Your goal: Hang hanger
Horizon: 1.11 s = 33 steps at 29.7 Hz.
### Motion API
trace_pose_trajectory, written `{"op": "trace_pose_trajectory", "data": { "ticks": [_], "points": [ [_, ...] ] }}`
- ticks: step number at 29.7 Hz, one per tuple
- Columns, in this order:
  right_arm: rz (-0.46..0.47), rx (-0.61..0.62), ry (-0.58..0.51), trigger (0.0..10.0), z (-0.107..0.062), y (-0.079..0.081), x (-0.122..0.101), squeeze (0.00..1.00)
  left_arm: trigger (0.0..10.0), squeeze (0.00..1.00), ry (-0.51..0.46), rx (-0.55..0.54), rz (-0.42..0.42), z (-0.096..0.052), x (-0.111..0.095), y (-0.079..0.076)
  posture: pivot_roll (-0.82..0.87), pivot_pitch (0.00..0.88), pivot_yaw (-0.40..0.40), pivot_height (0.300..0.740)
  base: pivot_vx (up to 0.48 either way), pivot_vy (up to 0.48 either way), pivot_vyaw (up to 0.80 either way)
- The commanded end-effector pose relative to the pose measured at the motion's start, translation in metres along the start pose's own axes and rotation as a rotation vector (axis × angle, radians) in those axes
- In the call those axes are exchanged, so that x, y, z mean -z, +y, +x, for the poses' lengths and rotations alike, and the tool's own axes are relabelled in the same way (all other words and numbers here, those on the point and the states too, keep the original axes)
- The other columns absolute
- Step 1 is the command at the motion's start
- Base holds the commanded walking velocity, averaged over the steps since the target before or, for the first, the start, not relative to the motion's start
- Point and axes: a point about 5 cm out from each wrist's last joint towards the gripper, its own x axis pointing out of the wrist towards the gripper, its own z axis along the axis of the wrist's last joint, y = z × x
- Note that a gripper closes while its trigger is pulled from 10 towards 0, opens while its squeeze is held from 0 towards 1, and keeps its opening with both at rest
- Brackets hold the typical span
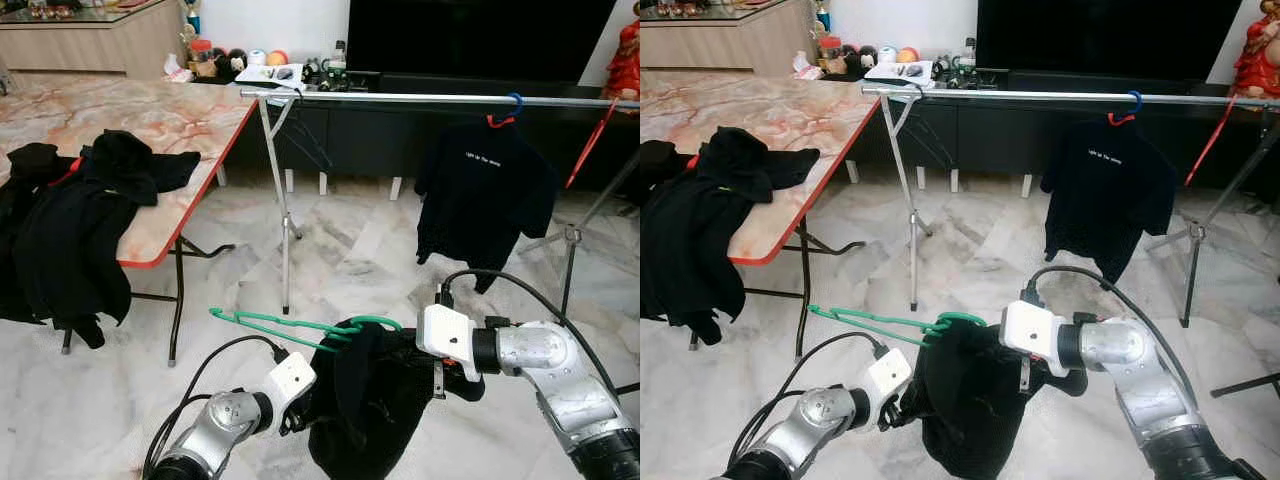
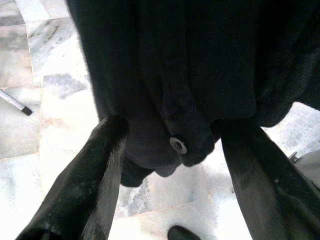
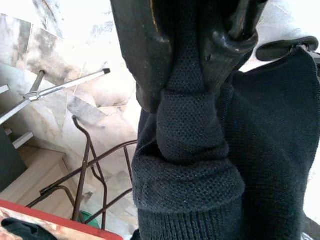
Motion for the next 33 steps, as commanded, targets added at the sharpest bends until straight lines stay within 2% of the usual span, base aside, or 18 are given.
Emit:
{"op": "trace_pose_trajectory", "data": {
  "ticks": [1,5,6,7,8,9,33],
  "points": [
    [-0.034,0.012,-0.047,0.0,0.0007,-0.0046,-0.0130,0.00,10.0,0.00,0.023,-0.009,0.006,-0.0002,0.0035,0.0010,0.06,0.057,0.002,0.740,0.000,0.000,0.00],
    [-0.035,0.014,-0.050,0.0,0.0011,-0.0048,-0.0143,0.00,10.0,0.00,0.039,-0.049,0.005,0.0004,0.0048,0.0037,0.06,0.060,0.003,0.740,0.000,0.000,0.00],
    [-0.036,0.014,-0.051,0.0,0.0014,-0.0048,-0.0149,0.00,9.6,0.00,0.045,-0.063,0.001,0.0005,0.0056,0.0049,0.06,0.060,0.003,0.740,0.000,0.000,0.00],
    [-0.037,0.014,-0.052,0.0,0.0016,-0.0048,-0.0152,0.00,4.5,0.00,0.045,-0.072,-0.002,0.0005,0.0058,0.0057,0.06,0.060,0.003,0.740,0.000,0.000,0.00],
    [-0.037,0.015,-0.053,0.0,0.0017,-0.0048,-0.0155,0.00,4.5,0.00,0.044,-0.082,-0.006,0.0005,0.0058,0.0066,0.06,0.060,0.003,0.740,0.000,0.000,0.00],
    [-0.037,0.014,-0.053,0.0,0.0017,-0.0047,-0.0155,0.00,0.0,0.00,0.042,-0.088,-0.010,0.0004,0.0056,0.0073,0.06,0.060,0.003,0.740,0.000,0.000,0.00],
    [-0.033,0.013,-0.052,0.0,0.0038,-0.0034,-0.0156,0.00,0.0,0.00,0.015,-0.112,-0.013,0.0036,0.0015,0.0070,0.05,0.054,0.000,0.740,0.000,0.000,0.00]
  ]
}}
